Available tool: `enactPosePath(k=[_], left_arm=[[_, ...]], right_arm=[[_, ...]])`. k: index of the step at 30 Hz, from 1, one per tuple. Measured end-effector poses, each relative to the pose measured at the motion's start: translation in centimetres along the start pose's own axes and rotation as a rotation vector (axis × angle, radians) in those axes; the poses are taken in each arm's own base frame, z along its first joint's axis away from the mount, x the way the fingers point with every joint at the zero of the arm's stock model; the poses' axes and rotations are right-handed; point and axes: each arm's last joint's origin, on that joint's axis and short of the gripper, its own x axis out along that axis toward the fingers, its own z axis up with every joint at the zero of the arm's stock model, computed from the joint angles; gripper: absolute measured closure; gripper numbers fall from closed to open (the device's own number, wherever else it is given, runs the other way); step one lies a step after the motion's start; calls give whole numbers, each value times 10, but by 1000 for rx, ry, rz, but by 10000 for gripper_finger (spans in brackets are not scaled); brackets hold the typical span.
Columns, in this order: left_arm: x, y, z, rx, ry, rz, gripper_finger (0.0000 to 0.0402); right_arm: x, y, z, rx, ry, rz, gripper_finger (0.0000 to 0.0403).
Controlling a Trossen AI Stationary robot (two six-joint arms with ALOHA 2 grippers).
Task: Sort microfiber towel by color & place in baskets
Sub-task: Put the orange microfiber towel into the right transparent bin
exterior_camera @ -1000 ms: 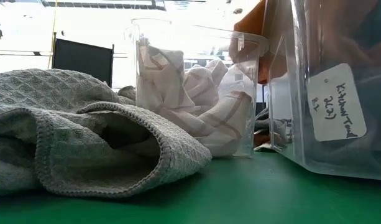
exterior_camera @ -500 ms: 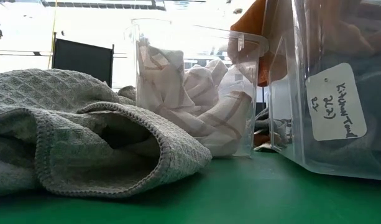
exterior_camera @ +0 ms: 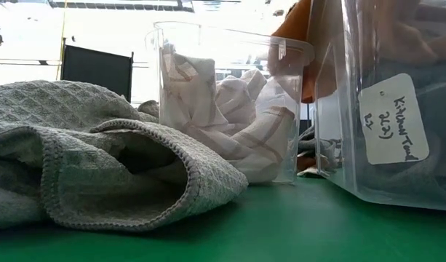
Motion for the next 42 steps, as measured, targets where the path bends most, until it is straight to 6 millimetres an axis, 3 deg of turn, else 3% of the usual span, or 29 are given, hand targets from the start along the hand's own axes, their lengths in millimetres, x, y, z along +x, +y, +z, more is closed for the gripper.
enactPosePath(k=[5, 11, 13, 17, 22, 26, 29, 34, 38, 42], left_arm=[[0, 0, -1, -13, 6, 0, 214], [0, 0, -1, -22, 5, -1, 214], [0, 0, -1, -24, 6, -1, 214], [0, 0, -1, -23, 6, -1, 214], [0, 0, -1, -18, 11, -1, 214], [0, 0, -3, -15, 27, 0, 214], [0, 0, -3, -16, 26, 0, 214], [0, 0, -1, -22, 9, -1, 214], [0, -1, 2, -33, -19, -5, 214], [-1, -2, 3, -36, -30, -7, 214]], right_arm=[[7, 0, 0, -53, 37, -16, 175], [1, 3, 0, -77, 0, -1, 354], [-2, 6, -1, -90, -17, 8, 384], [-17, 13, 1, -94, -51, 36, 374], [-67, 21, -5, -116, -104, 79, 389], [-101, 28, -28, -62, -29, 167, 389], [-109, 34, -47, -5, 55, 157, 389], [-86, 52, -58, 26, 129, 117, 389], [-52, 62, -60, 8, 125, 129, 389], [-13, 59, -62, 47, 140, 199, 389]])
